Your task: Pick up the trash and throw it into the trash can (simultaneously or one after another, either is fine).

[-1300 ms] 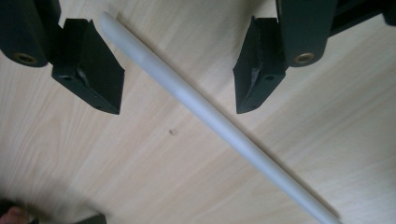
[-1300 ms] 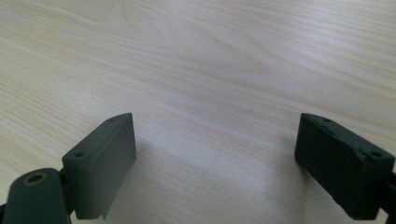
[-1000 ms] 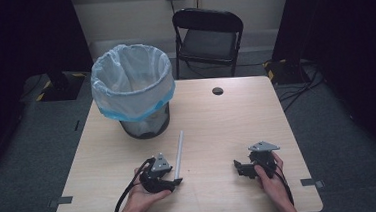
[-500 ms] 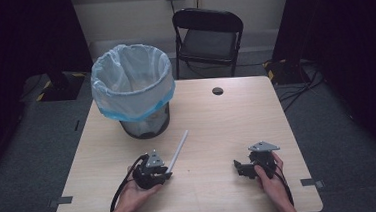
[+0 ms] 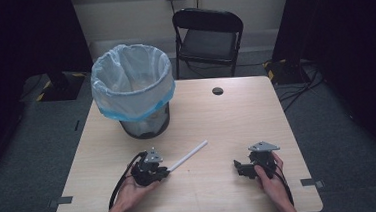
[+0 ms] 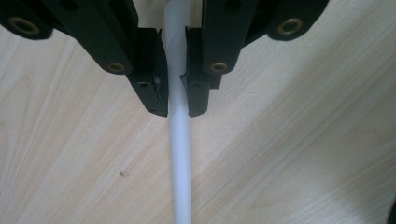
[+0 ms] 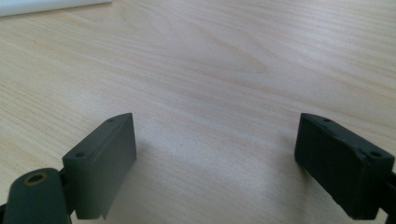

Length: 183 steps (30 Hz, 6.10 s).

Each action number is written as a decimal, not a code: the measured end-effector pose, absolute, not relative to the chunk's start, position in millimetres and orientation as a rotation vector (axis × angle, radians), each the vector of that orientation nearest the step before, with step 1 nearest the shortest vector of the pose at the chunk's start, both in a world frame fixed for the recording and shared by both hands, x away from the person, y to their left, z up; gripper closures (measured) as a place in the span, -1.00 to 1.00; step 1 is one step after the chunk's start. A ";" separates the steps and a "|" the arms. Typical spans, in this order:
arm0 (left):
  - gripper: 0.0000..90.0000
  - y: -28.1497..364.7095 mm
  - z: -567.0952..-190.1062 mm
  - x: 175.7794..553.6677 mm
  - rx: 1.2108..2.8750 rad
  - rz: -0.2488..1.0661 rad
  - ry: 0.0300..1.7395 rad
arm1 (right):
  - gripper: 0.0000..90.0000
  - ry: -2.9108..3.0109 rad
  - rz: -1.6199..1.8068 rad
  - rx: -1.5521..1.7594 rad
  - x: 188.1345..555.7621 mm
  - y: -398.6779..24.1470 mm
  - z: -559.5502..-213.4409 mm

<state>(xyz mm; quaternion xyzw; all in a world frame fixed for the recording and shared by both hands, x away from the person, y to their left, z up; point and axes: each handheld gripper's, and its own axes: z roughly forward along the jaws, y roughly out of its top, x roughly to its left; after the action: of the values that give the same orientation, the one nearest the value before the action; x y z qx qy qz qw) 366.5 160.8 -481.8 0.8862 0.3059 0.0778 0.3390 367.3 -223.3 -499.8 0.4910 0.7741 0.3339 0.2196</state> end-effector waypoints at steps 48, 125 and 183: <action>0.78 194.7 -436.0 362.0 1.966 0.186 0.742 | -0.74 2.141 0.924 1.359 367.3 -223.3 -499.8; 0.77 240.4 -234.9 404.6 1.599 0.467 0.613 | -0.74 2.142 0.924 1.359 367.4 -223.4 -499.8; -0.04 264.0 -243.3 499.7 1.628 0.573 0.939 | -0.74 2.142 0.924 1.359 367.4 -223.3 -499.8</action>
<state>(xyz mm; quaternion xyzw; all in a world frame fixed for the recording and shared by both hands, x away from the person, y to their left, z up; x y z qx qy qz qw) 499.7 264.0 -243.3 0.6892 0.3976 0.2426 0.5551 367.4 -223.3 -499.8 0.4911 0.7741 0.3339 0.2192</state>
